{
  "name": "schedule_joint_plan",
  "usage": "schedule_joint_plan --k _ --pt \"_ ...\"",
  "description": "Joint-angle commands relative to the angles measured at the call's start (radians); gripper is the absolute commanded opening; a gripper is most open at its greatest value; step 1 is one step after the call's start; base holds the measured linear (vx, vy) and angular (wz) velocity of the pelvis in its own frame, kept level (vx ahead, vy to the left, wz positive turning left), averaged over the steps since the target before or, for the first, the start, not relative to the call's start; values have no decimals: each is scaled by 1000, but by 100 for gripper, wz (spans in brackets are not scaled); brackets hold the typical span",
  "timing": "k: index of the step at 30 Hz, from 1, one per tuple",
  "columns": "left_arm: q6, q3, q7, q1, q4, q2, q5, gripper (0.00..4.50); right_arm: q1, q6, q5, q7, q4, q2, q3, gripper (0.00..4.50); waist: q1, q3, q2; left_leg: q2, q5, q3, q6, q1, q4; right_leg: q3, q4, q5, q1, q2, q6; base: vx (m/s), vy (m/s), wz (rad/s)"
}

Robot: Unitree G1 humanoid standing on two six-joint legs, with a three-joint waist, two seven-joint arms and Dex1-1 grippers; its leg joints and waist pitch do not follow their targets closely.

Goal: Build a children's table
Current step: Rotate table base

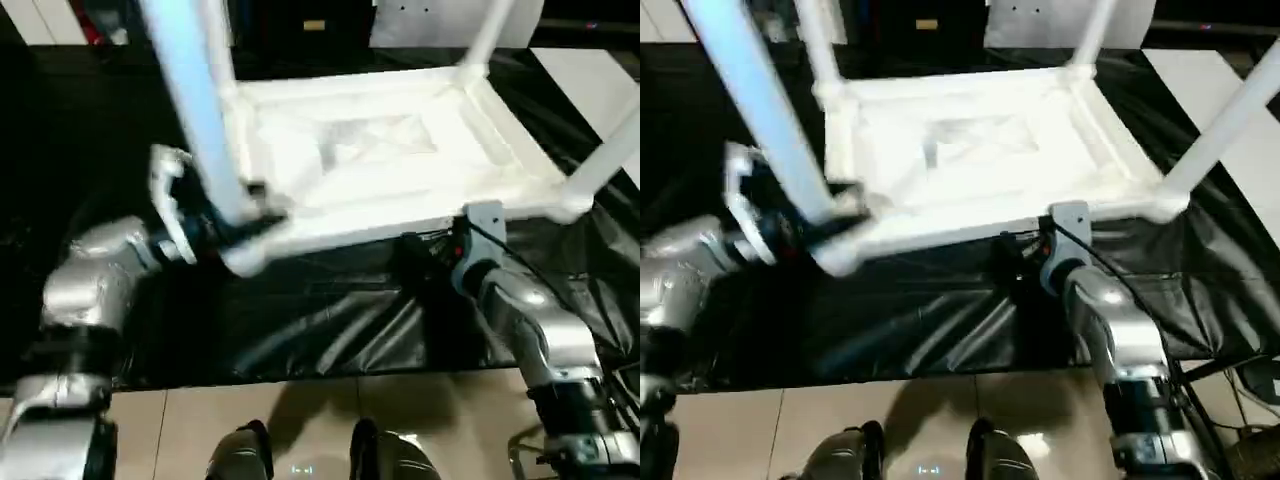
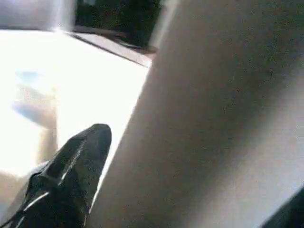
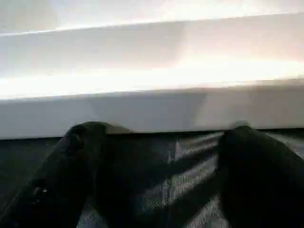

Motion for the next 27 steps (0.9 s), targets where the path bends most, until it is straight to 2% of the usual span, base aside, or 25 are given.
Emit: schedule_joint_plan --k 1,3,4,5,6,7,11,14,17,18,19,20,21,26,27 --pt "51 -76 -45 46 -111 -17 -38 438 -29 -34 -9 27 45 6 19 450 -1 -88 -5 60 -218 -28 14 21 -68 69 -54 -346 63 -89 -186 0 0 0" --pt "80 -100 -46 80 -179 -32 -53 438 -46 -60 -22 50 73 12 28 450 -6 -85 -6 57 -213 -26 21 19 -67 69 -60 -374 62 -86 -175 0 0 0" --pt "83 -102 -45 83 -185 -34 -55 438 -47 -62 -23 53 76 13 30 450 -11 -83 -10 53 -215 -27 27 14 -66 68 -61 -391 65 -83 -167 0 0 0" --pt "109 -125 -28 107 -248 -57 -75 438 -64 -83 -31 81 99 20 41 450 -13 -86 -16 55 -218 -26 28 18 -65 68 -60 -398 63 -83 -166 0 0 0" --pt "115 -138 -10 117 -274 -73 -80 438 -73 -92 -33 97 112 24 50 450 -21 -86 -15 56 -211 -29 30 11 -64 67 -57 -404 69 -85 -168 0 0 0" --pt "119 -145 0 121 -288 -83 -82 438 -81 -99 -36 108 123 27 54 450 -23 -86 -15 54 -210 -26 37 14 -63 67 -63 -416 64 -80 -159 0 0 0" --pt "140 -170 45 126 -330 -138 -104 438 -117 -130 -47 157 172 42 78 450 -27 -86 -17 51 -205 -27 42 13 -61 63 -64 -434 66 -76 -147 0 0 0" --pt "150 -191 77 128 -354 -178 -106 438 -143 -162 -69 184 218 52 93 450 -28 -92 -18 50 -184 -26 52 13 -57 64 -60 -399 68 -73 -152 0 0 0" --pt "167 -225 97 120 -377 -232 -112 438 -170 -196 -90 210 264 70 108 450 -28 -95 -16 52 -153 -23 67 14 -54 64 -52 -325 68 -69 -180 0 0 0" --pt "164 -237 104 113 -376 -251 -110 438 -177 -204 -93 218 277 79 111 450 -27 -99 -12 53 -138 -23 75 13 -53 64 -48 -287 70 -68 -196 0 0 0" --pt "159 -247 114 107 -372 -268 -108 438 -184 -212 -95 224 288 87 112 450 -27 -99 -15 52 -139 -23 81 13 -53 63 -48 -280 72 -68 -200 0 0 0" --pt "149 -254 126 102 -366 -285 -102 438 -189 -221 -99 225 300 93 114 450 -24 -100 -10 52 -140 -23 83 13 -52 63 -47 -276 71 -68 -204 0 0 0" --pt "128 -266 149 90 -354 -318 -88 438 -200 -238 -104 223 322 106 114 450 -25 -99 -13 52 -145 -23 86 12 -51 62 -49 -277 72 -68 -206 0 0 0" --pt "64 -278 206 67 -317 -386 -40 438 -215 -264 -110 221 363 124 105 450 -25 -99 -17 51 -157 -24 90 10 -50 61 -53 -312 76 -69 -195 0 0 0" --pt "-3 -245 320 35 -259 -447 18 438 -220 -282 -128 199 386 126 99 450 -27 -96 -15 52 -168 -23 90 10 -49 60 -58 -322 73 -66 -185 0 0 0"
